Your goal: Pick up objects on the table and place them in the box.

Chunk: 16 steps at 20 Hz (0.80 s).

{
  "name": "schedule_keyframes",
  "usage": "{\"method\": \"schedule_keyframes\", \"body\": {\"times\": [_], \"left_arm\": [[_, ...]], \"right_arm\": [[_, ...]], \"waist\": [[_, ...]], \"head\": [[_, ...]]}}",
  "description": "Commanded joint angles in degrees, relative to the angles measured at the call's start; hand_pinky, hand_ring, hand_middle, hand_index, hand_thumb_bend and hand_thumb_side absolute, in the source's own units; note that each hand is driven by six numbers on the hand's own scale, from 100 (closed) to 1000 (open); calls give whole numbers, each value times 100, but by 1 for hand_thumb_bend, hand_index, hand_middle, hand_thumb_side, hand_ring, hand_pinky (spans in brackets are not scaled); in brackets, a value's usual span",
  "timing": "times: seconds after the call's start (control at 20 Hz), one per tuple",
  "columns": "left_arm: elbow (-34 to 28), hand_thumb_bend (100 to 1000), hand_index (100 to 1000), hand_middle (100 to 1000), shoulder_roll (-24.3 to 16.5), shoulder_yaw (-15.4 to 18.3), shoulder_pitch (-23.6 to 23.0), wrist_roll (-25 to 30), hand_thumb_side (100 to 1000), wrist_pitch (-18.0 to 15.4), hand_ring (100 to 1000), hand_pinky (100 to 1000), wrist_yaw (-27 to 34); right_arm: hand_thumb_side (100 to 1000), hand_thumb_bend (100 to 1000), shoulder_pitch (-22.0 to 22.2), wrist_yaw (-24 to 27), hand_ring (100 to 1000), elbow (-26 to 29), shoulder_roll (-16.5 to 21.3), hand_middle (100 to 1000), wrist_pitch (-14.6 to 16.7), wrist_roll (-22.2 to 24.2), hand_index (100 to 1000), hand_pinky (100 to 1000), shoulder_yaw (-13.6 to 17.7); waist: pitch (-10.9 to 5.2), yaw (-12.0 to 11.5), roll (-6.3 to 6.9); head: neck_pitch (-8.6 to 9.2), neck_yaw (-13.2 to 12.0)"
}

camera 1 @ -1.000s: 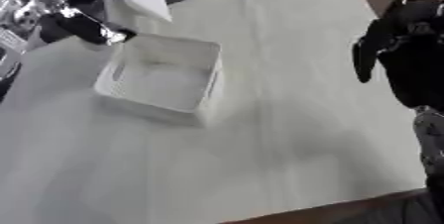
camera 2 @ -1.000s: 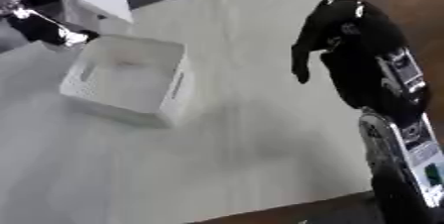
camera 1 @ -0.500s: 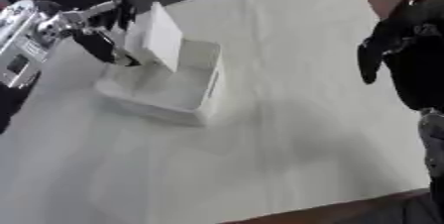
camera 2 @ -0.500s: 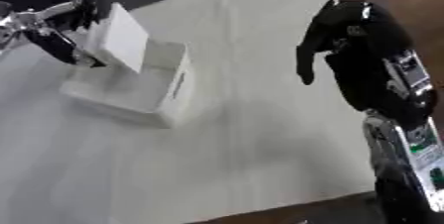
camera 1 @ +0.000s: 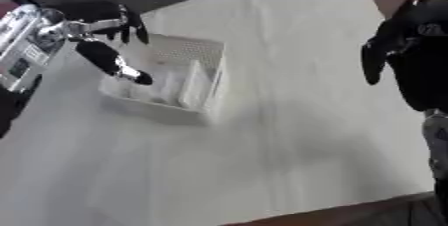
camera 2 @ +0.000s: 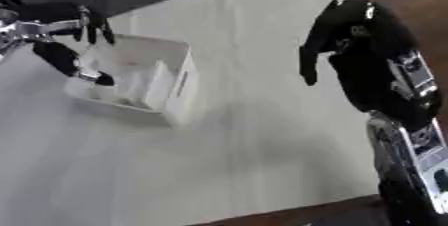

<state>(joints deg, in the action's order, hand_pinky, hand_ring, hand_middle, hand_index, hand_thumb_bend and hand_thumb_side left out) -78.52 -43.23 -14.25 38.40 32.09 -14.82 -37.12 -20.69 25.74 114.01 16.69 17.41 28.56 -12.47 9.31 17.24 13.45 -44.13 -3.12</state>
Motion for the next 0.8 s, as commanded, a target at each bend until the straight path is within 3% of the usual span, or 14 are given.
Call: {"method": "schedule_keyframes", "body": {"times": [0.05,0.2,0.4,0.65,0.8], "left_arm": [[-115,917,840,750,-205,157,76,-37,793,-3,697,573,89],[-317,710,791,684,-302,331,-16,-575,859,62,632,493,322],[-709,606,790,644,-537,556,-518,-1541,860,297,618,460,825],[-1457,680,777,590,-742,1026,-1424,-2650,881,653,590,410,1802],[-1993,686,792,589,-754,1303,-1996,-3223,866,812,601,418,2474]], "right_arm": [[808,100,-85,18,415,58,3,514,-1,11,729,251,14],[809,100,-78,17,415,58,20,514,2,10,729,251,19],[810,100,-89,7,415,58,81,514,31,11,729,251,38],[812,100,-118,-19,415,58,140,515,61,8,730,250,57],[801,100,-145,-21,415,58,126,514,104,13,730,250,68]], "waist": [[-67,-23,-51],[-68,-69,-51],[-27,-174,-51],[41,-344,-72],[108,-493,-189]], "head": [[1,-51],[1,-33],[1,29],[1,130],[1,122]]}}
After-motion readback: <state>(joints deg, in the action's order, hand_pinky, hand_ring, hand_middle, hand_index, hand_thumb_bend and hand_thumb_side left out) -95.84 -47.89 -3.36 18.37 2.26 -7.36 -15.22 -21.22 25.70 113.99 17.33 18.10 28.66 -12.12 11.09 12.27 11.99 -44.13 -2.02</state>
